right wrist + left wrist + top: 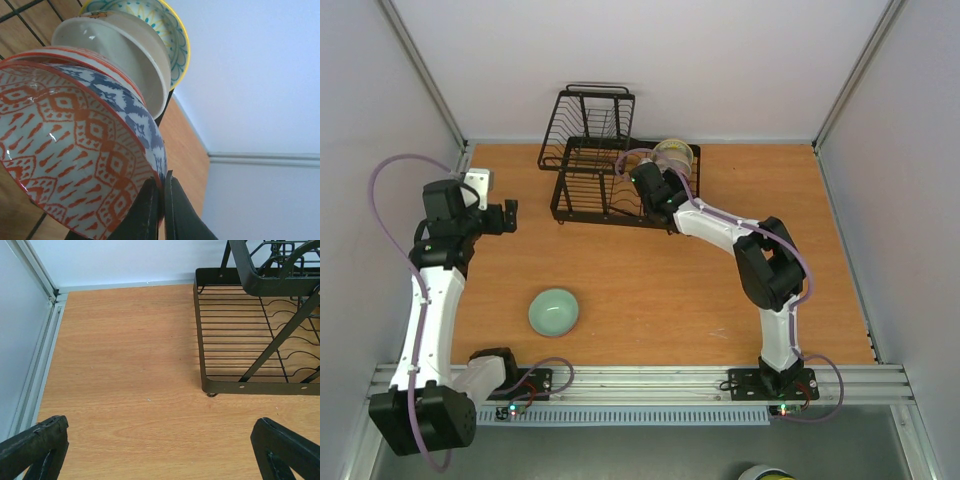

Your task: Load the bowls into the dish rack

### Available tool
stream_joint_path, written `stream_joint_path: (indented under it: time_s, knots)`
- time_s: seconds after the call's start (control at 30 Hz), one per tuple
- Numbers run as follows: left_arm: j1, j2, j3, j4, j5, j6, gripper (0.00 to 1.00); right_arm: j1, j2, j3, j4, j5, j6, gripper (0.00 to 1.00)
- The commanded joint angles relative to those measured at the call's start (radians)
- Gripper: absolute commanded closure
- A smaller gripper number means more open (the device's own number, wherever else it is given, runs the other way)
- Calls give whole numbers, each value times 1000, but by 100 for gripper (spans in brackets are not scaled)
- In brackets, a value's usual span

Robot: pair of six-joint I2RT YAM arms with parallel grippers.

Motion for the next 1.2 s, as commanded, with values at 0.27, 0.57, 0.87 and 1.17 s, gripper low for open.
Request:
stream_joint_path:
  time_s: [0.27, 0.57, 0.87, 1.17]
  knots:
    - [4, 3, 24, 11, 0, -6, 1, -16, -1, -222, 724, 82, -436, 99]
    - [4, 0, 25, 15, -1, -10, 1, -15, -44, -313, 669, 27, -374, 99]
    - [4, -5, 25, 18, -8, -7, 1, -12, -142, -327, 388, -131, -239, 99]
    - [4, -9, 25, 17, -10, -9, 1, -11, -161, -301, 236, -192, -158, 99]
